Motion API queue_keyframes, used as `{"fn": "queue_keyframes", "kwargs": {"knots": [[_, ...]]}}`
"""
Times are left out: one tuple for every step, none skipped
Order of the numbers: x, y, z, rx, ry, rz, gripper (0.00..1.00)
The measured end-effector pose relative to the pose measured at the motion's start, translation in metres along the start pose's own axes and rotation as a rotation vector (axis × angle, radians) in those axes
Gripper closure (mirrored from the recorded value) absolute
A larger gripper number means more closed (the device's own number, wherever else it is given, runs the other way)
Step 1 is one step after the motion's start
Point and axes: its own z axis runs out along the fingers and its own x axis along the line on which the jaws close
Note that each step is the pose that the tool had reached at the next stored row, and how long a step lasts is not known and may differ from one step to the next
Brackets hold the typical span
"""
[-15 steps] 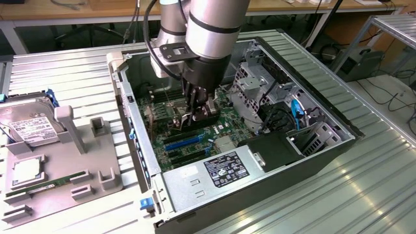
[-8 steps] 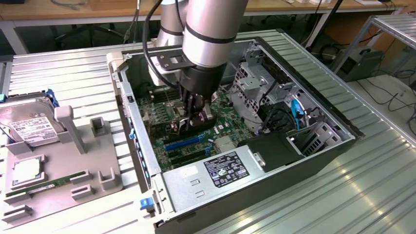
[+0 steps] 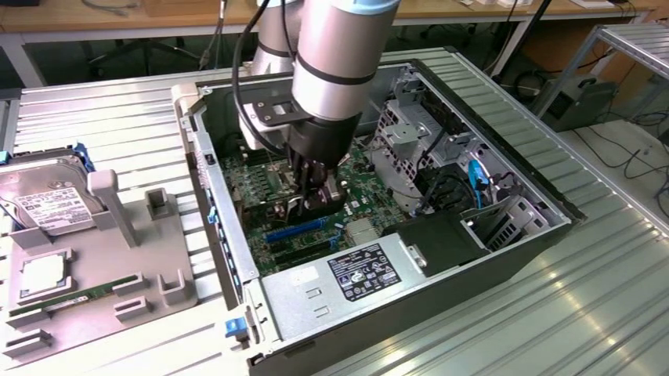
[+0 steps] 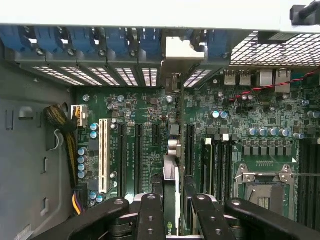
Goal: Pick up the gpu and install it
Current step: 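Insert the gpu into the slot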
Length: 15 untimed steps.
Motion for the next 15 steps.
{"fn": "queue_keyframes", "kwargs": {"knots": [[0.0, -0.0001, 0.0019, 0.0, 0.0, -0.001, 0.74], [0.0, -0.0002, 0.0037, -0.0001, 0.0001, -0.002, 0.74], [0.0, -0.0003, 0.0055, -0.0001, 0.0002, -0.003, 0.74], [0.0, -0.0004, 0.0086, 0.0, 0.0003, -0.004, 0.74], [0.0, -0.0006, 0.0122, 0.0002, 0.0003, -0.004, 0.74], [0.0, -0.0006, 0.0143, 0.0004, 0.0003, -0.004, 0.74], [0.0, -0.0006, 0.0152, 0.0005, 0.0003, -0.004, 0.74], [0.0, 0.0002, 0.0166, 0.0004, 0.0002, -0.004, 0.74], [0.0, 0.0007, 0.0187, 0.0005, -0.0001, -0.004, 0.74], [0.0, 0.0007, 0.0202, 0.0005, -0.0039, -0.004, 0.74], [0.0, 0.0007, 0.0205, 0.0006, -0.0133, -0.005, 0.74], [0.0, 0.0007, 0.0205, 0.0013, -0.0441, -0.006, 0.74], [0.0, 0.0006, 0.0207, 0.0014, -0.0443, -0.006, 0.74], [0.0, 0.0006, 0.0207, 0.0014, -0.0445, -0.006, 0.74], [0.002, 0.0008, 0.0208, 0.0015, -0.0446, -0.006, 0.74]]}}
